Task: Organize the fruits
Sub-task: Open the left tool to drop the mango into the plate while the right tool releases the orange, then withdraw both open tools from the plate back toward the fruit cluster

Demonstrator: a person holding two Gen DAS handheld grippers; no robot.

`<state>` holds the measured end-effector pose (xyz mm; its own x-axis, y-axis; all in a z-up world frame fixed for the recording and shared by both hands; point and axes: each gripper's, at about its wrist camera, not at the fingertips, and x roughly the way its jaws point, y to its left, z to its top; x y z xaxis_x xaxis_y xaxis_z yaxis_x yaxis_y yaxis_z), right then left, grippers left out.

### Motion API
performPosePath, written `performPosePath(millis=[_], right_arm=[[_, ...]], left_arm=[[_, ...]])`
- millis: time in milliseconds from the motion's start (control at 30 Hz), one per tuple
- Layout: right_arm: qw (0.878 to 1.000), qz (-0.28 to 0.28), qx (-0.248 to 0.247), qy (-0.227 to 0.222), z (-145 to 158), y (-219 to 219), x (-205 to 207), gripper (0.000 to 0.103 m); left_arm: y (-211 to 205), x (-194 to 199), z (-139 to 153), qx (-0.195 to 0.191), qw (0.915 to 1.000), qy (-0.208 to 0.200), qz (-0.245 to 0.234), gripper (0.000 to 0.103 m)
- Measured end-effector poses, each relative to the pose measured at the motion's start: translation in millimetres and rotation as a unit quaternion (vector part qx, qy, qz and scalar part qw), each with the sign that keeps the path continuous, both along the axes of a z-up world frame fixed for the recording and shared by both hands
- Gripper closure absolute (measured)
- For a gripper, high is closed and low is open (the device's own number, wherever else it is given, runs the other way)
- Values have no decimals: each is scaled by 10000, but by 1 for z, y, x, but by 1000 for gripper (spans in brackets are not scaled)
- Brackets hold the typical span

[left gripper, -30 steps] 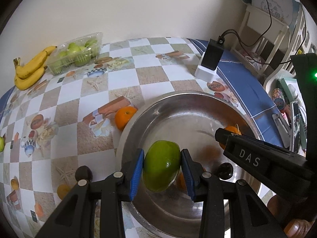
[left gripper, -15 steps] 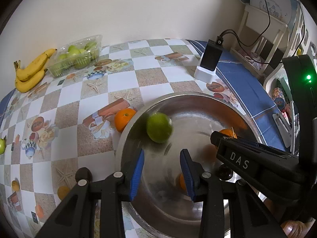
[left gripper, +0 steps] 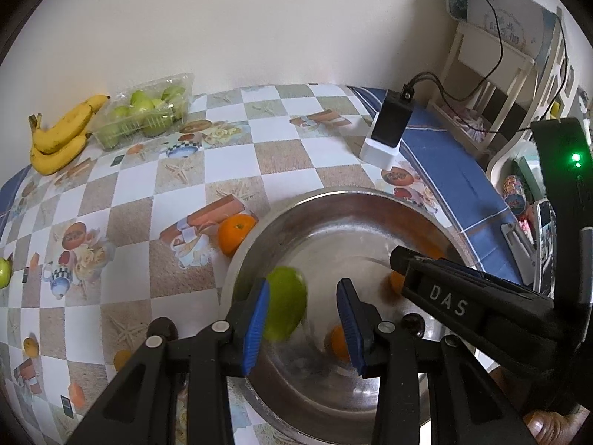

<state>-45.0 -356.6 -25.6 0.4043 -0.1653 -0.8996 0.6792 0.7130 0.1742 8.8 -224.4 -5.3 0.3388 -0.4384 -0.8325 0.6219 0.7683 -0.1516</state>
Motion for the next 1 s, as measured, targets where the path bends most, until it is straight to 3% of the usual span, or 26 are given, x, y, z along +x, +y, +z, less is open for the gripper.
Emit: performPosePath(millis=[267, 433, 667, 1000], right_arm=[[9996, -2, -146, -244, 19, 2, -3, 55], [9996, 29, -143, -223, 19, 2, -4, 56], [9995, 182, -189, -174, 20, 10, -1, 56], [9980, 541, -309, -126, 22, 28, 7, 56]], left_arm=[[14, 10, 9, -49, 9995, 50, 305, 62], [34, 23, 14, -70, 9966, 155, 811, 62], [86, 50, 11, -56, 9809, 467, 1887, 62], [146, 75, -4, -201, 9560, 918, 2779, 62]])
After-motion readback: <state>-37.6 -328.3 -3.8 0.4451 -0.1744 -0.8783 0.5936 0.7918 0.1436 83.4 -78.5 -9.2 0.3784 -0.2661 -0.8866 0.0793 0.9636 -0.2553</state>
